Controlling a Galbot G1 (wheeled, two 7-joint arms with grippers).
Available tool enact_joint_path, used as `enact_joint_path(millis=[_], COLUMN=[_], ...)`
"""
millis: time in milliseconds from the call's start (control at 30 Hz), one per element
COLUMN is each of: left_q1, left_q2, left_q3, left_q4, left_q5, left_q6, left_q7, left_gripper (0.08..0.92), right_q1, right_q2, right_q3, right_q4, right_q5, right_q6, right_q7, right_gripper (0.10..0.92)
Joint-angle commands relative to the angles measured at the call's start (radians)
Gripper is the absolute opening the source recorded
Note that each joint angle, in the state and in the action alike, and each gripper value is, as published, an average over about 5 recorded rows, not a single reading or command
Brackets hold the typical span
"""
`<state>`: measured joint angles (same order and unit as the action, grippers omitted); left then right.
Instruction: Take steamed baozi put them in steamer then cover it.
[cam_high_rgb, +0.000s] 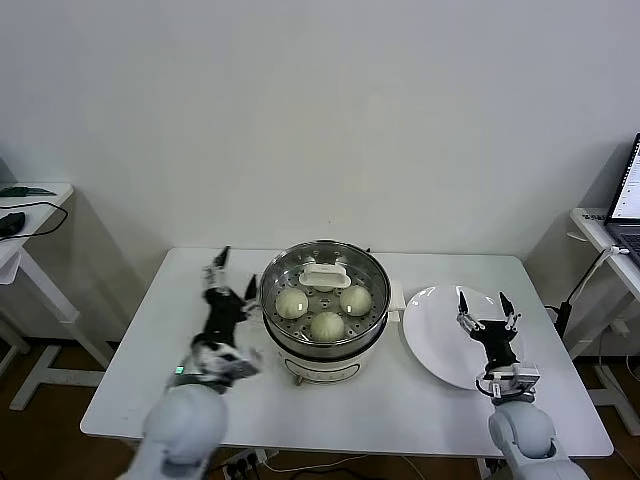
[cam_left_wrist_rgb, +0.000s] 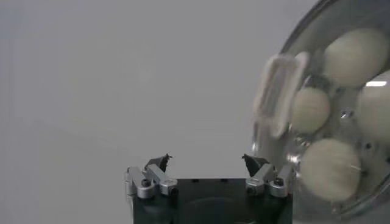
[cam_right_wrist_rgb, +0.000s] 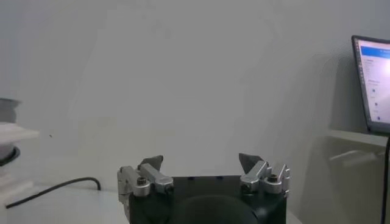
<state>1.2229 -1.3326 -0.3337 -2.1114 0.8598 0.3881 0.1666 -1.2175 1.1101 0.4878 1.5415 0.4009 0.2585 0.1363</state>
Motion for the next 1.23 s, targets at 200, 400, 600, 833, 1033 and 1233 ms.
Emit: enact_joint_path(millis=[200,400,600,833,1033,1233], left_q1=[0.124,0.160,0.167,0.174,0.177,0.187], left_q2=[-0.014,-0.028,-0.031,-0.028,-0.029,-0.027], left_q3=[-0.451,-0.420,-0.401,-0.395,-0.391,-0.392], left_q4=[0.262,0.267,0.272,0.270,0.265,0.259], left_q5=[-0.966,-0.942,-0.906,-0.884,-0.877,-0.867], left_q6=[-0.500,-0.514,-0.529,-0.520,-0.525,-0.527], left_q7=[-0.018,0.000,-0.002,-0.005,-0.005,-0.005], left_gripper=[0.823,0.823,0.823,0.823,0.823,0.823], right_q1=[-0.129,-0.173,-0.197,-0.196,-0.189,-0.193], right_q2=[0.050,0.076,0.080,0.058,0.054,0.050], right_q3=[0.017,0.028,0.037,0.042,0.041,0.043], right_q4=[0.097,0.126,0.151,0.159,0.157,0.160], right_q5=[0.045,0.029,0.016,0.015,0.013,0.013], right_q6=[-0.018,0.013,0.004,-0.016,-0.016,-0.013], right_q7=[0.008,-0.020,-0.022,-0.014,-0.011,-0.008], right_gripper=[0.823,0.823,0.823,0.823,0.823,0.823])
